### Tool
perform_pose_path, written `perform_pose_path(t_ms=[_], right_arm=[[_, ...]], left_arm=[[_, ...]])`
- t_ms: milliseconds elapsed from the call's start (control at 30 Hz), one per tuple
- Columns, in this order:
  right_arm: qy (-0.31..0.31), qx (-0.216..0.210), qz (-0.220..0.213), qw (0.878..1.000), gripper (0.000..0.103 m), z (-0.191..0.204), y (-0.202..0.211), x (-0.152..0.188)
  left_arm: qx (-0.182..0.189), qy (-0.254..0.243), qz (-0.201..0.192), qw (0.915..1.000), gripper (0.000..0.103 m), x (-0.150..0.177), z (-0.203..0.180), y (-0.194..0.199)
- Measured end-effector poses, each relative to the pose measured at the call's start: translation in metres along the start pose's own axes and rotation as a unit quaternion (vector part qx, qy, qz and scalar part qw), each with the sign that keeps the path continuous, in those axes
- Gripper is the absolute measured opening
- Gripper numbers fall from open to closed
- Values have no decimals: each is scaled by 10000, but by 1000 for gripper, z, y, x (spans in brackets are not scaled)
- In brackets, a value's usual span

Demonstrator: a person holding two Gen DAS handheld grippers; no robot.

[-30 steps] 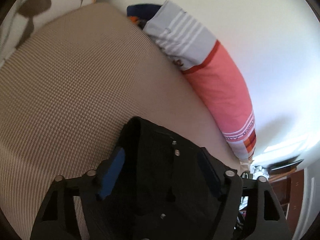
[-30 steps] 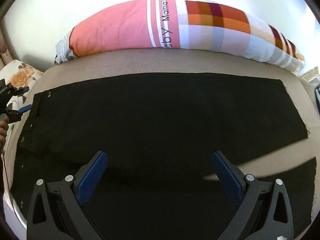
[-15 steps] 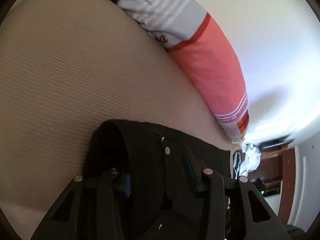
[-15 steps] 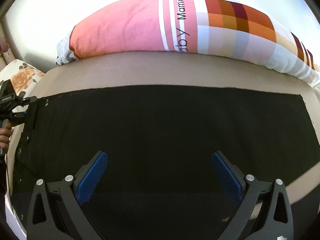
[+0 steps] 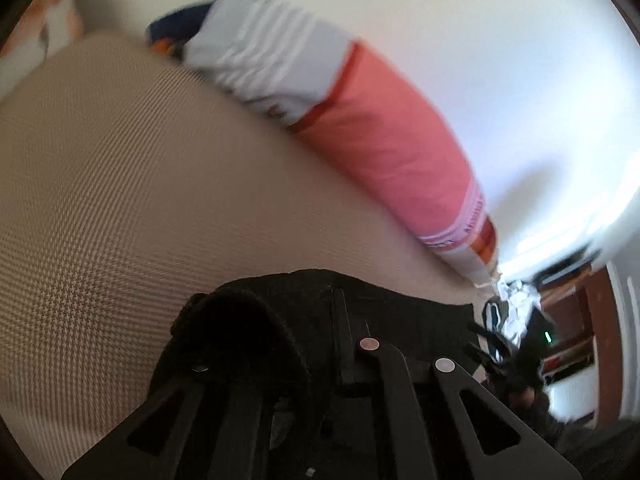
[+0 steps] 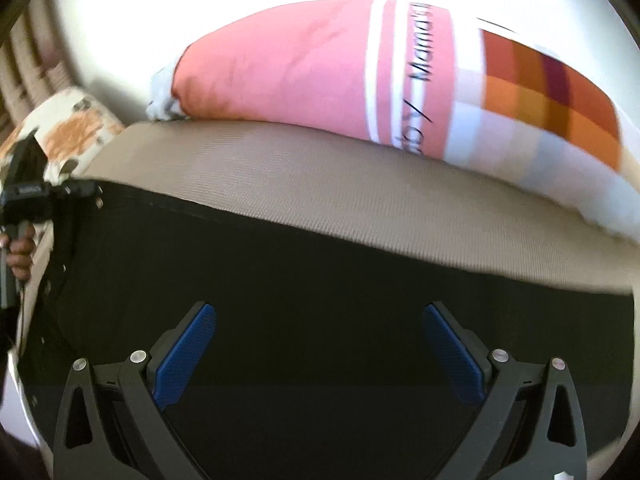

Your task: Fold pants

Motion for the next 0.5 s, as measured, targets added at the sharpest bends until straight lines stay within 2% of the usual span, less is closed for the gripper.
perform_pose_path(t_ms=[133,233,333,400,500], right_arm=[[913,-471,-30,9947,103,9,-13,-22],[1509,-819,-32,9851,102,17,-21,-33],[2088,-1208,120,9704,95,25,-34,-42],[2301,-1414,279,9624,86,27,-42,-43],[2476,-1716,486,9523,81,27,-52,-45]], left_arm=[[138,-579,-87,9982,7,6,-41,18],[120,-724,-147,9972,7,10,-59,29],[101,-929,-248,9953,7,13,-73,44],[149,-1003,-275,9945,7,15,-79,52],[143,-1076,-290,9937,7,16,-88,54]])
Point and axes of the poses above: each gripper's, at about its wrist camera, not at the fingertips, and y roughly against the way its jaws point, z to its left, x to its underside, the point moved 9 cm from there along -y, roughly the way its jaws point, and after that the axes turned 13 degrees about x, right-handed, at the moved point
